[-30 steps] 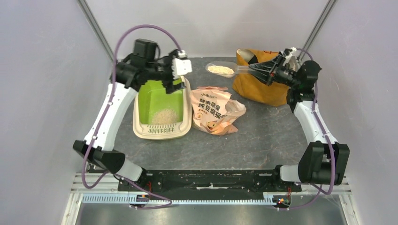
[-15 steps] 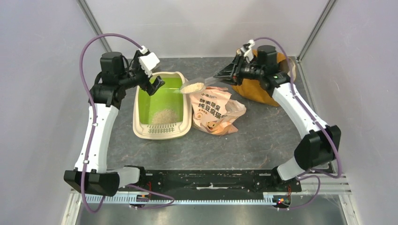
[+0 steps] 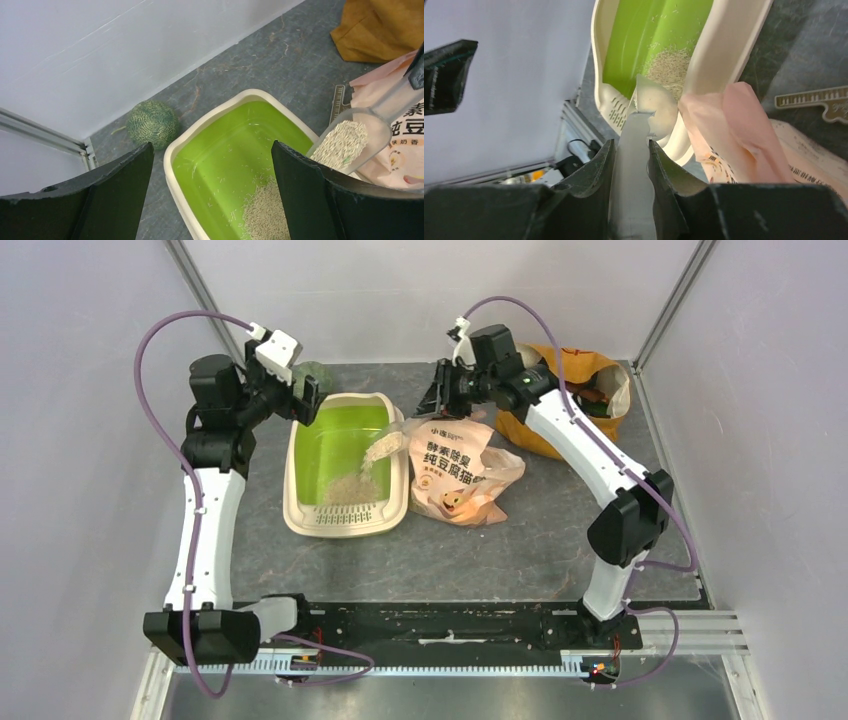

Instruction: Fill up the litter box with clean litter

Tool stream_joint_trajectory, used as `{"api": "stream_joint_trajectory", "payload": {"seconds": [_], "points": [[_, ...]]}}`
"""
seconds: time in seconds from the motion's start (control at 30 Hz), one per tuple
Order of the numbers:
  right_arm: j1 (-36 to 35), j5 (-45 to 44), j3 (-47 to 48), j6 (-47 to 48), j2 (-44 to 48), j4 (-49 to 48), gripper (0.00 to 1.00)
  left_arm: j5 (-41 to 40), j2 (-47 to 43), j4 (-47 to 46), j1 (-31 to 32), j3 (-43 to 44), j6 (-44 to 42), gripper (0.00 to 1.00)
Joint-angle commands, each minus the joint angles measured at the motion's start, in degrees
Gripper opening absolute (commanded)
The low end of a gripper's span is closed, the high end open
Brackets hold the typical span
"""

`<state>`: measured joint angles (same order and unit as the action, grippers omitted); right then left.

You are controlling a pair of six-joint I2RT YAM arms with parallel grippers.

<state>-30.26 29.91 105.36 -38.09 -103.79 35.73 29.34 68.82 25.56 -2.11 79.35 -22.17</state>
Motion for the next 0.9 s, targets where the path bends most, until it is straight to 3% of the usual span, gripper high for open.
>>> {"api": "stream_joint_trajectory", "payload": {"seconds": [0.0, 0.37, 0.57, 0.67, 0.87], "points": [[-3.5, -9.3, 7.5, 9.8, -1.7, 5.2, 0.00, -1.6, -2.0, -4.4, -0.7, -1.3, 3.7, 0.94], [-14.3, -22.9, 15.0, 26.4, -4.2, 9.4, 0.00, -1.5, -1.8, -5.1, -1.7, -1.5, 4.2, 0.94], [-15.3, -20.8, 17.6, 27.5, -3.4, 8.5, 0.00, -1.1, -1.2, -3.9, -1.7, -0.5, 3.6, 0.95], [-13.2, -16.6, 18.9, 24.2, -0.6, 7.1, 0.00, 3.0, 0.5, -2.1, -1.7, 1.1, 1.8, 0.96], [-3.3, -9.8, 16.6, 17.6, 8.1, 5.5, 0.00, 20.9, 7.8, 6.3, -1.2, 7.4, -7.3, 0.95]]}}
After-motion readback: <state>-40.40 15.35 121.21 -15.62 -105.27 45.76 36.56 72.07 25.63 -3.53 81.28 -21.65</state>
